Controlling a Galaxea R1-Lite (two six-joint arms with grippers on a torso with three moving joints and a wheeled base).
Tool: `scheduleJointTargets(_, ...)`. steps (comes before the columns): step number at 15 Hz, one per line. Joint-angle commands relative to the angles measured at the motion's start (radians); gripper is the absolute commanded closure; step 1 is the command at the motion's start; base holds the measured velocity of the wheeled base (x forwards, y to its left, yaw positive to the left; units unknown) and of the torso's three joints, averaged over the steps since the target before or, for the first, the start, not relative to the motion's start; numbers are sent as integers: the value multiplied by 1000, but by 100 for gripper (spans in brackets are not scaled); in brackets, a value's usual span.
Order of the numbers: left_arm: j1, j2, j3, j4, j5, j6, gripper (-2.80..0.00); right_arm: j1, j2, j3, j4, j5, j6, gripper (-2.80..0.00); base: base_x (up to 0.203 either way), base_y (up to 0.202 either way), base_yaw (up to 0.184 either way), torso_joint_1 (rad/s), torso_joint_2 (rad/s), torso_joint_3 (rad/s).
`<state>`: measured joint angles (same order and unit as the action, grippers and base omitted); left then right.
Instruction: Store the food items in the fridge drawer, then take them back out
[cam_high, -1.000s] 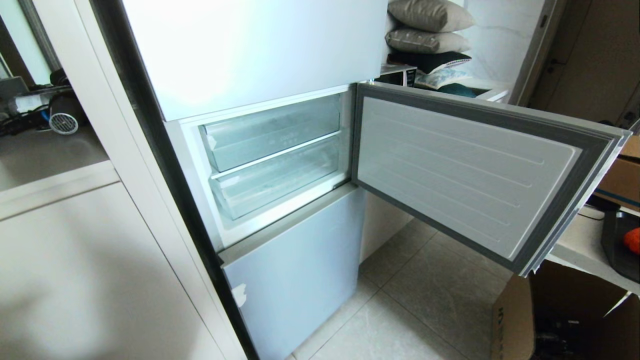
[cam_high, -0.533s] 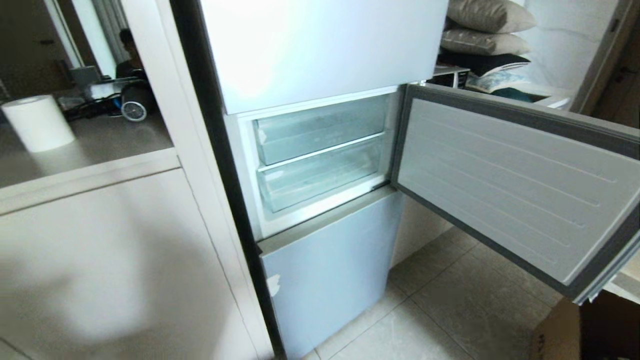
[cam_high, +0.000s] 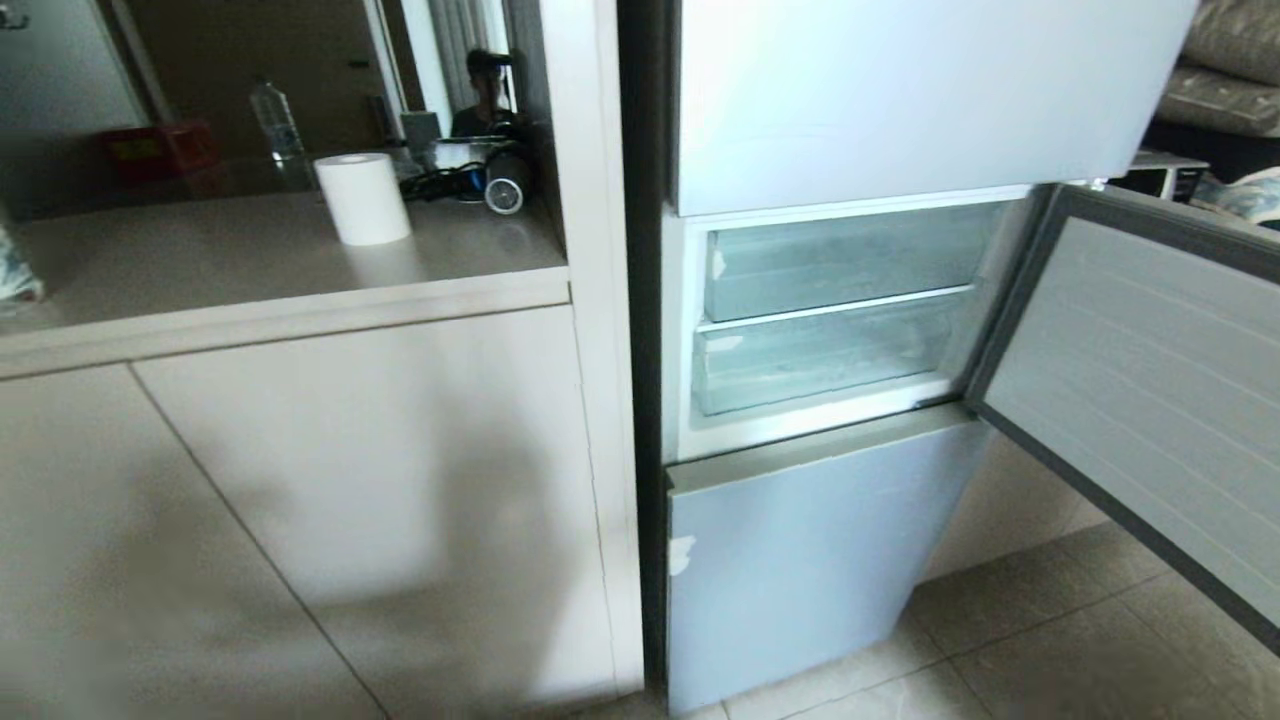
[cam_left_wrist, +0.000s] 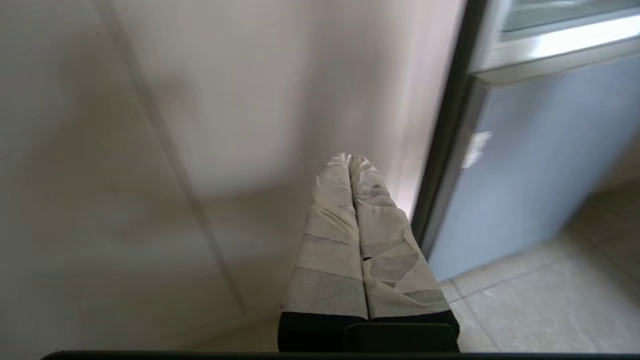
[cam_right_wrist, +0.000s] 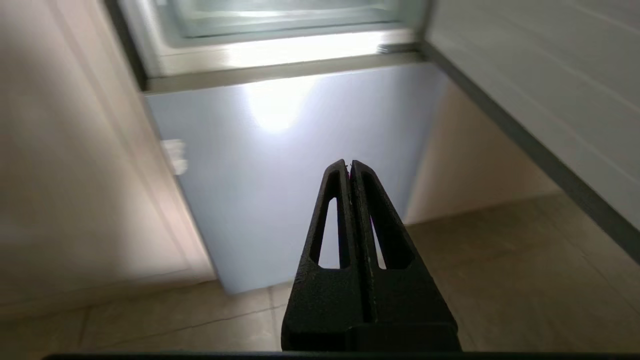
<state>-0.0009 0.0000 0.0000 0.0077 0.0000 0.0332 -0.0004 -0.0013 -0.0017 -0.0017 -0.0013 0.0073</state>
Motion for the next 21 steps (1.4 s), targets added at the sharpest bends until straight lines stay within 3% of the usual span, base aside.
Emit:
scheduleJointTargets(1,-1,2,0,0,0,1,0,0,0,0,0,-1,0,0,-1,-8,178,-2,5,4)
scheduleJointTargets(9,-1,2,0,0,0,1,0,-1,0,0,0,-2,0,0,-1,-9,162,3,2,2)
scheduleJointTargets(15,0,2,0,0,0,1,0,-1,0,0,0,0,0,0,0,0,0,0,0,0)
scheduleJointTargets(21,-1,2,0,0,0,1,0,0,0,0,0,-2,0,0,0,0,0,-161,355,184)
